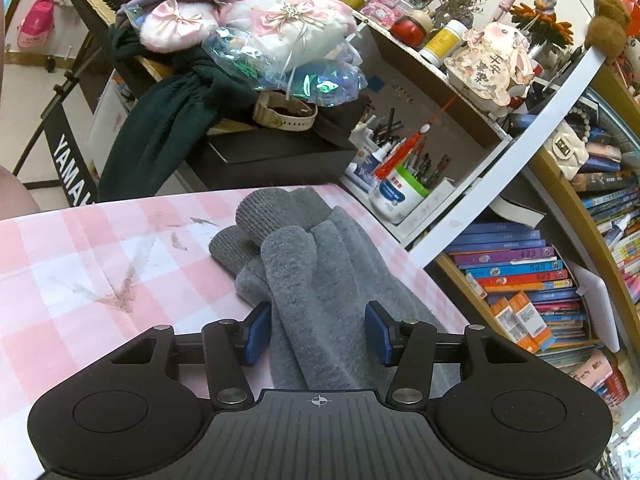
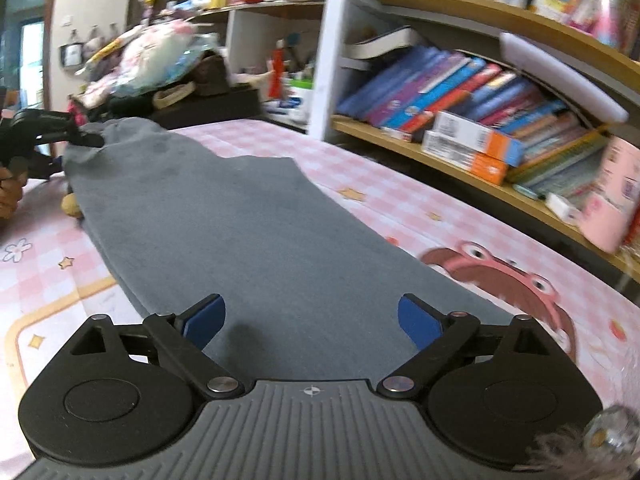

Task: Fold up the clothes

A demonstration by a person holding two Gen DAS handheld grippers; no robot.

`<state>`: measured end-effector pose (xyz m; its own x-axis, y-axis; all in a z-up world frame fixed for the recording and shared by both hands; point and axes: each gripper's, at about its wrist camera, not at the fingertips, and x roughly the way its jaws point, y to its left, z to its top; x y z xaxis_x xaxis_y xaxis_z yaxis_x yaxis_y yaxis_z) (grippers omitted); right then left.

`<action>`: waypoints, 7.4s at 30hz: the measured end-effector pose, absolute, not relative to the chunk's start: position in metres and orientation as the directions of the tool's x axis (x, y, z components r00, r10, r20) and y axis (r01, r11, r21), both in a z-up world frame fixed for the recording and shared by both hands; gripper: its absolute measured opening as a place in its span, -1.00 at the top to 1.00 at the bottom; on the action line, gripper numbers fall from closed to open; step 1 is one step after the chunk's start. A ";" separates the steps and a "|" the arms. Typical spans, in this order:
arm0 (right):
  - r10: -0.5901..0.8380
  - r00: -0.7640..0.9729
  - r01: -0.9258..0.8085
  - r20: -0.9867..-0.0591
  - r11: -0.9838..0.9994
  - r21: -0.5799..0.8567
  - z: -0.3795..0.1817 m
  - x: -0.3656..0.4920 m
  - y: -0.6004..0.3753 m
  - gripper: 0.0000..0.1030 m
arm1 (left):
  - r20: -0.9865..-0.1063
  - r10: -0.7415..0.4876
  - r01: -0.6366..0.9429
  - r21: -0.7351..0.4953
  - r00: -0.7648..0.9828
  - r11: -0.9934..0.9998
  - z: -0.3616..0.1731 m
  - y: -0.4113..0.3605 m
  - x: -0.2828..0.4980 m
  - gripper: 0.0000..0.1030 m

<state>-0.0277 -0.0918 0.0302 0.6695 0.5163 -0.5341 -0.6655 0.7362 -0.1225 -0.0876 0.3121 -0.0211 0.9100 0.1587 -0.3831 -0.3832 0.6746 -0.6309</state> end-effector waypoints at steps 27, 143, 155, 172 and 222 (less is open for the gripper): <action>0.573 0.597 -0.742 -0.562 0.660 -0.115 0.013 -0.009 -0.066 -0.89 | -0.346 0.165 -0.364 -0.661 0.924 0.656 -0.017 0.314 -0.088 0.79; 0.478 0.738 -0.563 -0.477 0.826 -0.043 0.029 0.012 -0.158 -0.60 | -0.485 -0.112 -0.231 -0.592 0.868 0.772 0.006 0.239 0.047 0.14; 0.425 0.740 -0.511 -0.521 0.859 -0.026 0.021 0.021 -0.163 -0.60 | -0.523 -0.156 -0.207 -0.568 0.838 0.797 0.003 0.241 0.032 -0.10; 0.435 0.730 -0.519 -0.527 0.855 -0.015 0.020 0.023 -0.163 -0.66 | -0.435 -0.209 -0.059 -0.526 0.876 0.848 0.024 0.218 0.010 0.33; 0.490 0.718 -0.494 -0.495 0.859 0.133 0.032 0.021 -0.185 -0.75 | -0.423 -0.123 0.183 0.104 0.898 0.978 0.019 0.015 -0.037 -0.96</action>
<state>0.0205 -0.1849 0.0323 0.7176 0.4899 -0.4951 -0.4943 0.8590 0.1335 -0.0368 0.0154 0.0193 0.8978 -0.1227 -0.4230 0.1825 0.9777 0.1037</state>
